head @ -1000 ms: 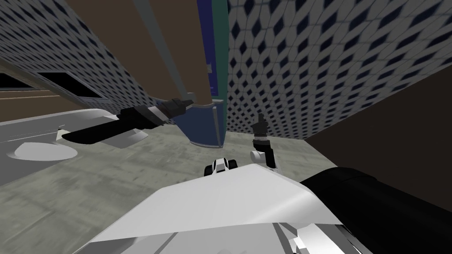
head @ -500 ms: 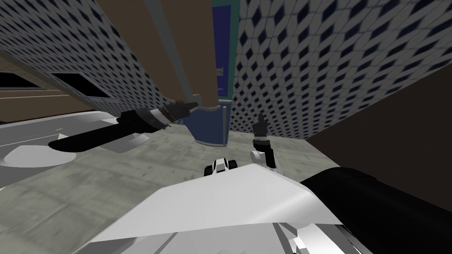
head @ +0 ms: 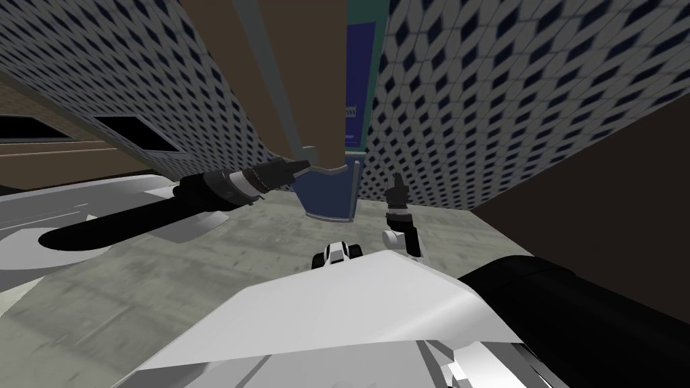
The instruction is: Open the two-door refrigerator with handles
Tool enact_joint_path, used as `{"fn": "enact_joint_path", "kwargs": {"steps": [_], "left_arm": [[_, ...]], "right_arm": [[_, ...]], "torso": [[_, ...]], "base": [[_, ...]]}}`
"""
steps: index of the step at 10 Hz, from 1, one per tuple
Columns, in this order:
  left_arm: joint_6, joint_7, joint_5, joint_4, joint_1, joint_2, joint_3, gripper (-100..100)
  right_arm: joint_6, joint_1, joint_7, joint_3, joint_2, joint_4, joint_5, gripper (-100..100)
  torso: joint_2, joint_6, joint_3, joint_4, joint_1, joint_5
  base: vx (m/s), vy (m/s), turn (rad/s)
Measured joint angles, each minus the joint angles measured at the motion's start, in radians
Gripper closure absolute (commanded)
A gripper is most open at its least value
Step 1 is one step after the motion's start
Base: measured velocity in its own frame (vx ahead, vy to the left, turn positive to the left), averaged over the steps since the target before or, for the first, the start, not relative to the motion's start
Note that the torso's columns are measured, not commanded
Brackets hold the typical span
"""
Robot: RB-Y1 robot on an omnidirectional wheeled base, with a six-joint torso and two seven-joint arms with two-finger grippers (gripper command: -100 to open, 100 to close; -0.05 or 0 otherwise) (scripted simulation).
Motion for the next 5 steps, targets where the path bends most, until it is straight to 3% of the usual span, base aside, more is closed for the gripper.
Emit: {"fn": "enact_joint_path", "kwargs": {"steps": [2,4,5], "left_arm": [[-0.026,0.005,0.002,-0.03,-0.007,0.005,-0.007,100],[-0.05,0.006,0.006,-0.06,0.016,0.016,0.014,100],[-0.053,0.01,0.009,-0.083,0.005,0.019,0.009,100]], "right_arm": [[0.0,0.0,0.0,0.0,0.0,0.0,0.0,0],[0.0,0.0,0.0,0.0,0.0,0.0,0.0,0],[0.0,0.0,0.0,0.0,0.0,0.0,0.0,0]], "torso": [[0.002,0.0,0.001,0.001,0.003,0.0],[0.002,0.0,0.001,0.002,0.0,-0.001],[0.005,0.002,0.002,0.003,-0.002,-0.001]], "base": [[-0.049,0.295,0.0],[-0.036,0.302,0.011],[-0.004,0.259,-0.009]]}}
